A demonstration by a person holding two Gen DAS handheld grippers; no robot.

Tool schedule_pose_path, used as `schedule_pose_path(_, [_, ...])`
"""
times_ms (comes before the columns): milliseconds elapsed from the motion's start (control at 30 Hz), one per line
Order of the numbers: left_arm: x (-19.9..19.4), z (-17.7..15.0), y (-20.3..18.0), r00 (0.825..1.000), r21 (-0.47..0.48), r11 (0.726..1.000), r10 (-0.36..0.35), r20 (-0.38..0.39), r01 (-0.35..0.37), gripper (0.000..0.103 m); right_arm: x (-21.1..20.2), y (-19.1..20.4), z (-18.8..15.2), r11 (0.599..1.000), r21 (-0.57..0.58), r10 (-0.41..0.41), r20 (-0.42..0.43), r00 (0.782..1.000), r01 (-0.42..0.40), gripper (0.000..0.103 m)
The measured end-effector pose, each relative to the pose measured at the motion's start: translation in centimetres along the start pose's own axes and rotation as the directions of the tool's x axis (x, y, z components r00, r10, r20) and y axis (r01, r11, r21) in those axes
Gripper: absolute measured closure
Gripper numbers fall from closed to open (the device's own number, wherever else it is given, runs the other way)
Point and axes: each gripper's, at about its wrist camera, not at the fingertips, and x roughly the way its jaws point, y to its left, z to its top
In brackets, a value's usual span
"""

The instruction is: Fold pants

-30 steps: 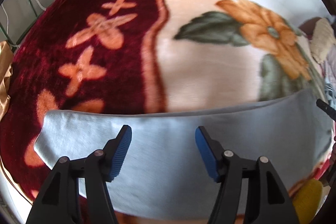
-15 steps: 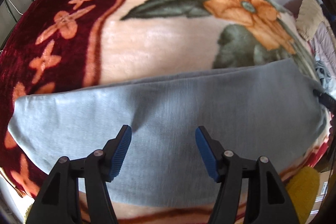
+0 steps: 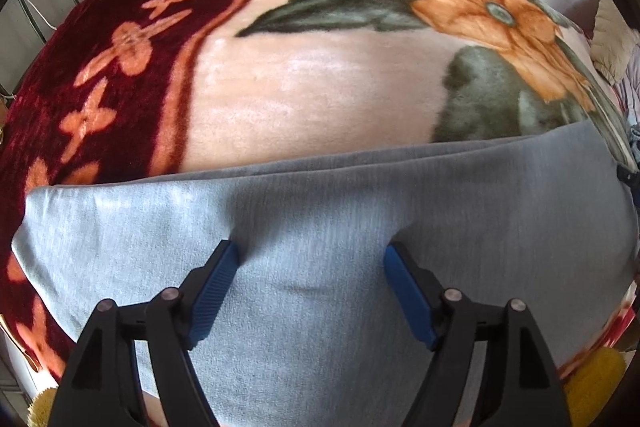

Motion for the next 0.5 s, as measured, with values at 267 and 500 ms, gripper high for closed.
schedule_pose_path(267, [-3.4, -0.2, 1.3, 0.992, 0.033, 0.994, 0.103, 0.075, -0.105, 0.024, -5.6, 0.9, -1.8, 0.998, -0.066, 0.018, 0.06, 0.998, -0.014, 0.026])
schedule_pose_path(500, [-7.2, -0.8, 6.9, 0.99, -0.069, 0.993, 0.098, 0.102, -0.091, 0.024, -10.3, 6.7, -5.0, 0.977, -0.176, 0.131, 0.071, 0.989, -0.117, 0.026])
